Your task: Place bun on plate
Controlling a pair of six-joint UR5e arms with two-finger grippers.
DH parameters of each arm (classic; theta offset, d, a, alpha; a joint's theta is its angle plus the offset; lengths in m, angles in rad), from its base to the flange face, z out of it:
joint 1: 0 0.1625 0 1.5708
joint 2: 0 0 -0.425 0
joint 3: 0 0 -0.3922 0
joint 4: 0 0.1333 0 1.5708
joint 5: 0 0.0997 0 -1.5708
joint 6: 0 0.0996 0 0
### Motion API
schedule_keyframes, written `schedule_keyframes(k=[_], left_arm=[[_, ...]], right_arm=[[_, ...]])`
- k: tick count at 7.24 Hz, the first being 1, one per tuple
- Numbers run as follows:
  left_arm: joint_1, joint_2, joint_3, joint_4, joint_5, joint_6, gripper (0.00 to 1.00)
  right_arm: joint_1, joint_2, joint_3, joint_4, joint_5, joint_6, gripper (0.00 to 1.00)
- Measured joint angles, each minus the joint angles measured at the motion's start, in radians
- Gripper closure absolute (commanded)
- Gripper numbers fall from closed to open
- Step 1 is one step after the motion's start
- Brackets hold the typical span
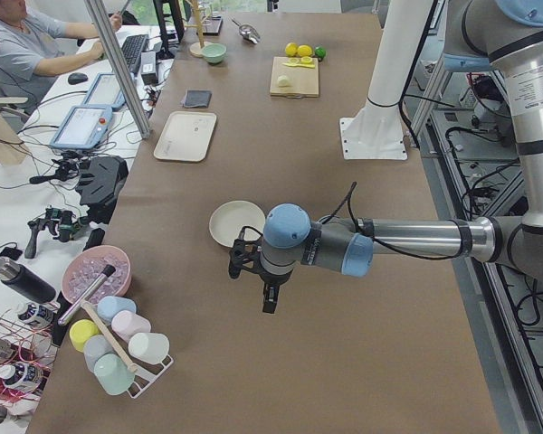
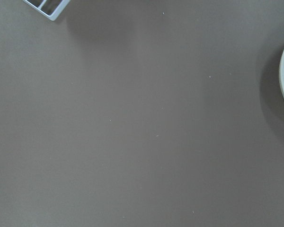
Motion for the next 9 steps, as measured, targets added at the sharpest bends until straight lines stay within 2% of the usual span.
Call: schedule_keyframes(k=[1,2,4,7,9], left_arm=[[-0.002,0.001,-0.004,-0.004,-0.004,-0.002,0.1],[0.0,-0.003,-0.007,-0.007,-0.006,-0.005,0.05],[0.061,-0.071,0.003,-0.016,-0.005,-0.012,0.03],[0.193,-0.208,0.106,-0.029,0.0,-0.178,0.02],[0.267,-0.255,0.148,-0.059,0.008,-0.245,0.03]], right_arm=[[0.0,0.0,0.001,0.0,0.002,0.001,0.0],[-0.001,0.0,0.0,0.0,0.003,0.003,0.0],[-0.003,-0.001,-0.004,0.0,0.002,0.005,0.0],[-0.006,-0.009,-0.013,-0.001,0.002,0.005,0.0],[-0.01,-0.012,-0.017,-0.001,0.004,0.005,0.0]])
